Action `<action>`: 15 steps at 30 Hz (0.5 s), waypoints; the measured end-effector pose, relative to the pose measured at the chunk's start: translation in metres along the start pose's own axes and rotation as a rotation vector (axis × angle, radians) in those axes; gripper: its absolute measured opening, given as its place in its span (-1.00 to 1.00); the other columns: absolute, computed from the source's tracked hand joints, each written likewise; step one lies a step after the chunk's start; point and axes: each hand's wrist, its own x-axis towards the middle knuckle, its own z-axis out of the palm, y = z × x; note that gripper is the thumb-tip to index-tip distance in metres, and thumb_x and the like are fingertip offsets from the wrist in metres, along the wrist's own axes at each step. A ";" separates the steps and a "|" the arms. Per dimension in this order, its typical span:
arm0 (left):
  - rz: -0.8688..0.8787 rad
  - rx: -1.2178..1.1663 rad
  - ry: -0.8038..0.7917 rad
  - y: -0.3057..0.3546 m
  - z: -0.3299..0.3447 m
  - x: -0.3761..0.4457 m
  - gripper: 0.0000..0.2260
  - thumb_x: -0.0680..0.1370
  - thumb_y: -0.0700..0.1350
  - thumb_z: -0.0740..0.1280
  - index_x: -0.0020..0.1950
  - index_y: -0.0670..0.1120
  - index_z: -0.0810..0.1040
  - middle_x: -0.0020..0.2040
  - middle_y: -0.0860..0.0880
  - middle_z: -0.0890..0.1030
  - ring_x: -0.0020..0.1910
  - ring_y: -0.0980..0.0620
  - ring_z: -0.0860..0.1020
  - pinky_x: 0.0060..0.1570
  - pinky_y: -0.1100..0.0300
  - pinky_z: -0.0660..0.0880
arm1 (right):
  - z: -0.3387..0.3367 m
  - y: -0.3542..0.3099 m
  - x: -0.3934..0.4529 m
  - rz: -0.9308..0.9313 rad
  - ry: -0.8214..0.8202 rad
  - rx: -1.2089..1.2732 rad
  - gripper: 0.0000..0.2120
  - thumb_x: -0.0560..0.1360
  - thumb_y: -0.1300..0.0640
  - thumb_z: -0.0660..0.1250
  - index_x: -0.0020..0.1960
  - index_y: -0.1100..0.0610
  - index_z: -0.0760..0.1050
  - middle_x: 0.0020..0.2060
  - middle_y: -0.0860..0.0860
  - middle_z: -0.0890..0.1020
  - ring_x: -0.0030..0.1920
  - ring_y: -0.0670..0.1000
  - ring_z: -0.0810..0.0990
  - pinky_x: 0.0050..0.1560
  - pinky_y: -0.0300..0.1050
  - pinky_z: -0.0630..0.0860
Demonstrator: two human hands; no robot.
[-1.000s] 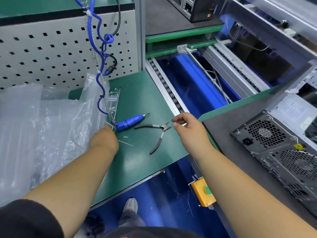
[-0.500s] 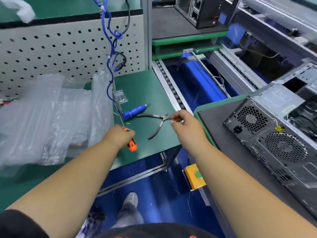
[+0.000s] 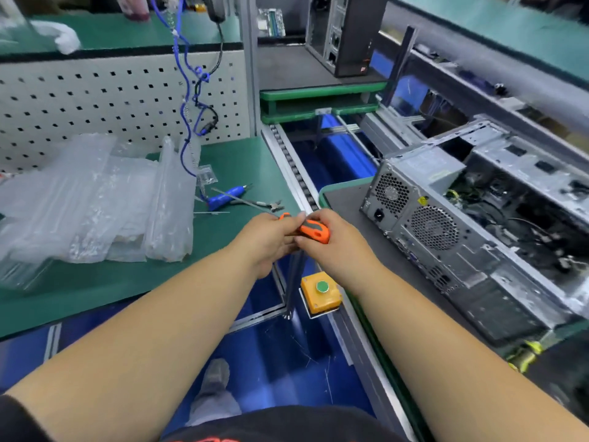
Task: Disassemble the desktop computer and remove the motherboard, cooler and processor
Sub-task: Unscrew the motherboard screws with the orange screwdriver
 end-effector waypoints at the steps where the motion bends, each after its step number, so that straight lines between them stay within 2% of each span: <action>1: 0.012 -0.009 -0.027 0.004 0.013 -0.002 -0.86 0.60 -0.16 0.29 -0.02 -0.22 0.57 -0.22 -0.08 0.69 -0.28 0.07 0.66 -0.26 0.29 0.58 | -0.011 -0.001 -0.005 -0.011 0.056 -0.004 -0.79 0.41 -0.03 0.43 0.01 -0.10 0.49 -0.18 -0.14 0.60 -0.20 -0.21 0.55 -0.20 -0.22 0.47; 2: 0.020 -0.015 -0.051 0.008 0.027 -0.004 -0.86 0.61 -0.16 0.28 -0.01 -0.21 0.57 -0.21 -0.08 0.68 -0.29 0.08 0.66 -0.26 0.29 0.58 | -0.022 -0.001 -0.010 -0.019 0.113 0.017 -0.80 0.41 -0.01 0.44 0.00 -0.10 0.50 -0.20 -0.14 0.62 -0.20 -0.20 0.56 -0.17 -0.20 0.50; 4: 0.037 0.010 -0.086 0.015 0.053 -0.006 -0.87 0.62 -0.15 0.25 0.01 -0.20 0.53 -0.20 -0.10 0.64 -0.29 0.06 0.64 -0.23 0.27 0.59 | -0.047 -0.003 -0.019 -0.050 0.219 0.095 -0.82 0.41 0.03 0.45 -0.03 -0.12 0.52 -0.21 -0.16 0.63 -0.20 -0.21 0.58 -0.18 -0.31 0.48; 6: 0.074 0.123 -0.096 0.020 0.077 -0.007 -0.86 0.64 -0.12 0.22 -0.02 -0.15 0.50 -0.25 -0.09 0.56 -0.35 0.05 0.60 -0.25 0.24 0.57 | -0.073 -0.004 -0.029 -0.096 0.322 0.179 -0.85 0.39 0.04 0.44 -0.08 -0.13 0.53 -0.22 -0.22 0.63 -0.21 -0.25 0.57 -0.23 -0.43 0.42; 7: 0.108 0.210 -0.090 0.022 0.087 -0.006 -0.86 0.64 -0.11 0.21 -0.04 -0.13 0.50 -0.28 -0.07 0.52 -0.39 0.06 0.58 -0.28 0.24 0.55 | -0.087 -0.005 -0.035 -0.106 0.373 0.205 -0.86 0.38 0.02 0.42 -0.09 -0.13 0.53 -0.23 -0.23 0.63 -0.22 -0.24 0.57 -0.23 -0.42 0.43; 9: 0.206 0.388 -0.084 0.027 0.104 -0.002 -0.88 0.62 -0.12 0.20 -0.02 -0.12 0.50 -0.28 -0.04 0.49 -0.35 0.03 0.51 -0.31 0.24 0.47 | -0.114 -0.005 -0.047 -0.092 0.469 0.238 -0.86 0.37 -0.03 0.40 -0.07 -0.13 0.52 -0.23 -0.19 0.63 -0.21 -0.15 0.60 -0.16 -0.18 0.55; 11: 0.305 0.533 -0.047 0.030 0.115 0.005 -0.95 0.56 -0.10 0.26 -0.05 -0.06 0.49 -0.21 -0.01 0.54 -0.24 0.01 0.53 -0.22 0.17 0.47 | -0.137 -0.004 -0.058 -0.082 0.537 0.266 -0.88 0.40 -0.03 0.40 -0.07 -0.11 0.53 -0.21 -0.10 0.64 -0.18 -0.01 0.62 -0.12 0.10 0.61; 13: 0.397 0.640 0.001 0.034 0.124 0.011 -0.94 0.51 -0.06 0.34 -0.04 0.06 0.50 -0.18 0.03 0.57 -0.19 0.03 0.55 -0.16 0.15 0.47 | -0.155 -0.003 -0.067 -0.082 0.578 0.288 -0.90 0.42 -0.01 0.40 -0.06 -0.10 0.54 -0.22 -0.02 0.64 -0.18 0.09 0.63 -0.13 0.21 0.60; 15: 0.492 0.715 0.011 0.038 0.134 0.019 -0.88 0.48 -0.06 0.38 -0.03 0.10 0.49 -0.23 0.08 0.54 -0.24 0.07 0.52 -0.25 0.19 0.44 | -0.169 -0.001 -0.074 -0.089 0.615 0.311 -0.90 0.43 0.00 0.40 -0.06 -0.09 0.55 -0.24 0.02 0.64 -0.20 0.12 0.62 -0.16 0.18 0.60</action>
